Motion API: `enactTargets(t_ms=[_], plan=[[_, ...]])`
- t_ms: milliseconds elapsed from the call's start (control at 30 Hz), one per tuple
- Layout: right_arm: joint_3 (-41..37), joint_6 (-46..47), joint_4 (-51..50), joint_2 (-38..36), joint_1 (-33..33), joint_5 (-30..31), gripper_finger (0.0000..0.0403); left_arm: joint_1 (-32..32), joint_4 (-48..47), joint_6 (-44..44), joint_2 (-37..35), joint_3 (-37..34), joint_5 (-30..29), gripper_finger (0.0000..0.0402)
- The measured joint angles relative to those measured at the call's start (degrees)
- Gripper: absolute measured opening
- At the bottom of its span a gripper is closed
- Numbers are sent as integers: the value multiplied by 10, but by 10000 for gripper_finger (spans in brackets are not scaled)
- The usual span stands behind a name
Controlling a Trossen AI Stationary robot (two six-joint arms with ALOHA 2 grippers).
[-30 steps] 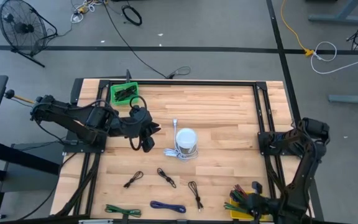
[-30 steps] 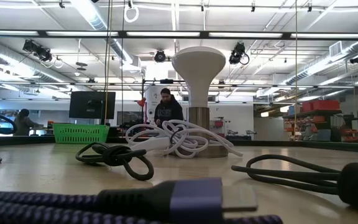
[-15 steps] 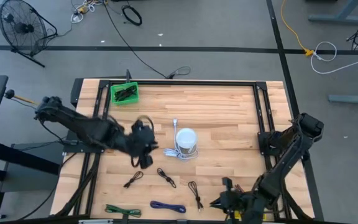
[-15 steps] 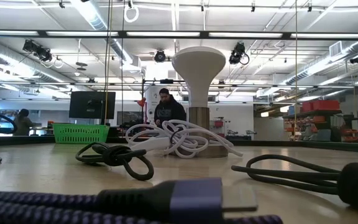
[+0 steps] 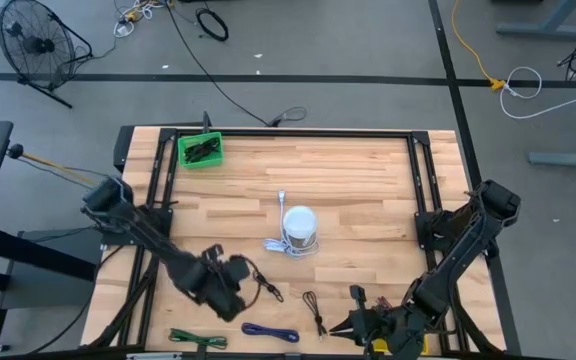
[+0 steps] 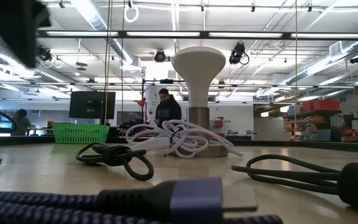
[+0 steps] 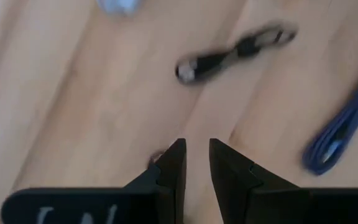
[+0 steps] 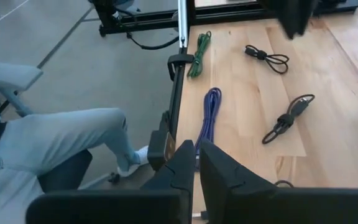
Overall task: Pick & Place USB Port
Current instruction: Put the plain black charger cable into the green basket
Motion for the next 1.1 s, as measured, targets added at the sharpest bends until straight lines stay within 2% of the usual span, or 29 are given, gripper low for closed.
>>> enactTargets(t_ms=[133, 333, 500, 900, 1100], plan=[[0, 0, 7, 0, 0, 0, 27, -19, -14, -29, 51, 0, 18, 76], [0, 0, 16, 0, 0, 0, 27, -26, -79, -66, 101, 0, 87, 77], [0, 0, 26, 0, 0, 0, 27, -30, -113, -94, 109, 0, 97, 98], [0, 0, 37, 0, 0, -1, 27, -58, -80, -159, 111, 0, 118, 178], [0, 0, 39, 0, 0, -1, 27, -62, -71, -177, 111, -6, 108, 190]])
